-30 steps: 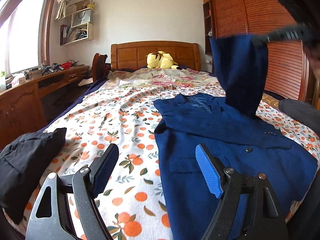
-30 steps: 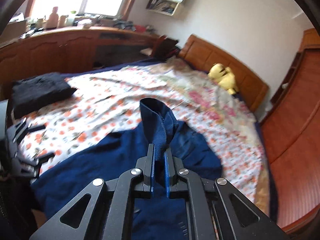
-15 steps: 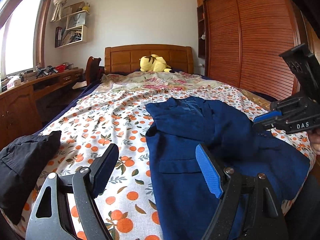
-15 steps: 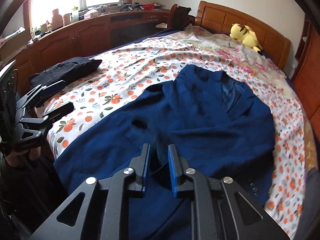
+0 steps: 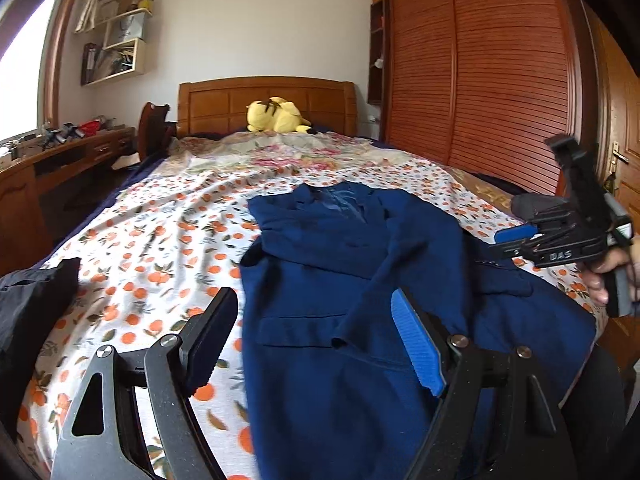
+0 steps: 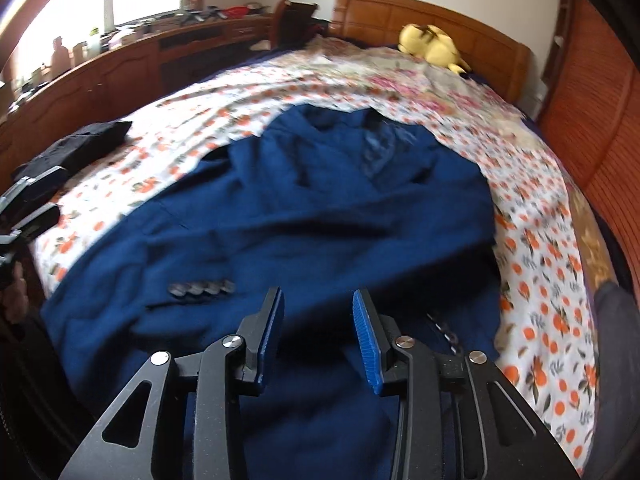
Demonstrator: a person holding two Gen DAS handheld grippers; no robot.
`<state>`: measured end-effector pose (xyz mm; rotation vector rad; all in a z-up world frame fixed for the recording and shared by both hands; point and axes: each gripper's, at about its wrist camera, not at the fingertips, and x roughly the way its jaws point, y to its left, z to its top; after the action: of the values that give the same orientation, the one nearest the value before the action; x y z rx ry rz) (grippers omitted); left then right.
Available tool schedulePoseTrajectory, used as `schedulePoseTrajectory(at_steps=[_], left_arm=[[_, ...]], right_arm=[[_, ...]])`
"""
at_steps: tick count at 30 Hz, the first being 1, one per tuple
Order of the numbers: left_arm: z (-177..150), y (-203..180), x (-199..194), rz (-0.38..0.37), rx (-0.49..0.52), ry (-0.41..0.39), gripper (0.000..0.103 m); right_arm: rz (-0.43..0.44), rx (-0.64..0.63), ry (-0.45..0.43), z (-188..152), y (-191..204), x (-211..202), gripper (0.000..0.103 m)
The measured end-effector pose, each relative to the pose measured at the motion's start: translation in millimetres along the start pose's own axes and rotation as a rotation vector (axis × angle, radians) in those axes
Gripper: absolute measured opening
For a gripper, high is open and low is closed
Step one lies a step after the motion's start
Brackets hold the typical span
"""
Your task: Fold large clothes
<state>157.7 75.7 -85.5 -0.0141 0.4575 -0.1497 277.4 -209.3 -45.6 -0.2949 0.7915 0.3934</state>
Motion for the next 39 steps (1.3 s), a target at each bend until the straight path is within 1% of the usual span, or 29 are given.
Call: schedulePoseTrajectory(at_steps=[1,3,5,7,8,12,15,17,19,23,25,28,29,30,31,32,33,34,37,39], left_arm=[[-0.2,-3.9,2.4,-0.009,0.005,0.006,0.08],[-0.5,-11.1,9.1,-0.025,0.017,0.025,0.071],[-0.2,-18.8,18.3,-0.032,0.033,0.058,0.056],[1.6,-26.0,27.0,-0.042,0.054,0.081,0.045],[3.6,-29.4,32.1,-0.046,0.062,0.091,0.044],[12.1,-37.1,49.4,-0.047,0.08,0.129,0.043],[12.3,-39.7,63.8,-0.041,0.098,0.181,0.043],[8.5,-37.9,72.4,-0.046,0.095,0.225,0.043],[2.7,-34.2,80.3,-0.05,0.082,0.269,0.043],[-9.1,-27.7,96.6,-0.052,0.058,0.366,0.043],[-15.3,-26.4,102.5,-0.041,0.066,0.402,0.043],[-21.1,-25.5,107.7,-0.028,0.079,0.434,0.043],[-23.5,-25.6,109.2,-0.033,0.079,0.442,0.043],[-24.9,-25.8,110.0,-0.04,0.076,0.444,0.043],[-25.3,-25.5,110.9,-0.047,0.074,0.445,0.037],[-25.4,-26.4,111.3,-0.059,0.072,0.447,0.025],[-24.7,-27.2,111.5,-0.067,0.072,0.448,0.02],[-23.9,-28.6,111.2,-0.065,0.074,0.443,0.013],[-15.8,-30.1,107.0,-0.024,0.074,0.416,0.006],[-3.9,-26.3,99.4,-0.001,0.057,0.37,0.006]], right_arm=[[-0.007,0.013,0.008,-4.0,-6.8,6.3,0.039],[-0.017,0.035,0.024,-11.2,-13.6,19.3,0.04],[-0.031,0.06,0.038,-20.3,-20.4,34.4,0.04],[-0.029,0.088,0.045,-30.2,-26.3,41.1,0.04],[-0.025,0.102,0.046,-34.7,-30.5,43.6,0.04],[-0.038,0.144,0.052,-33.5,-41.4,57.8,0.04],[-0.042,0.16,0.043,-33.9,-45.7,69.8,0.04],[-0.021,0.185,0.039,-38.5,-49.2,80.2,0.04],[0.005,0.218,0.014,-42.8,-53.1,85.1,0.04],[0.032,0.253,-0.005,-42.3,-54.8,88.4,0.04],[0.037,0.255,-0.013,-45.9,-56.5,90.8,0.04],[0.037,0.253,-0.028,-48.4,-55.0,92.6,0.04],[0.04,0.252,-0.032,-48.2,-53.6,93.4,0.04],[0.05,0.251,-0.037,-54.2,-58.6,85.2,0.04],[0.058,0.25,-0.04,-54.4,-58.0,84.6,0.04],[0.059,0.249,-0.036,-54.8,-58.2,81.8,0.04],[0.055,0.246,-0.034,-54.8,-57.3,79.4,0.04],[0.052,0.24,-0.037,-54.5,-56.1,77.3,0.04],[0.047,0.237,-0.054,-55.5,-54.5,70.6,0.04],[0.045,0.24,-0.077,-57.1,-55.2,66.0,0.04]])
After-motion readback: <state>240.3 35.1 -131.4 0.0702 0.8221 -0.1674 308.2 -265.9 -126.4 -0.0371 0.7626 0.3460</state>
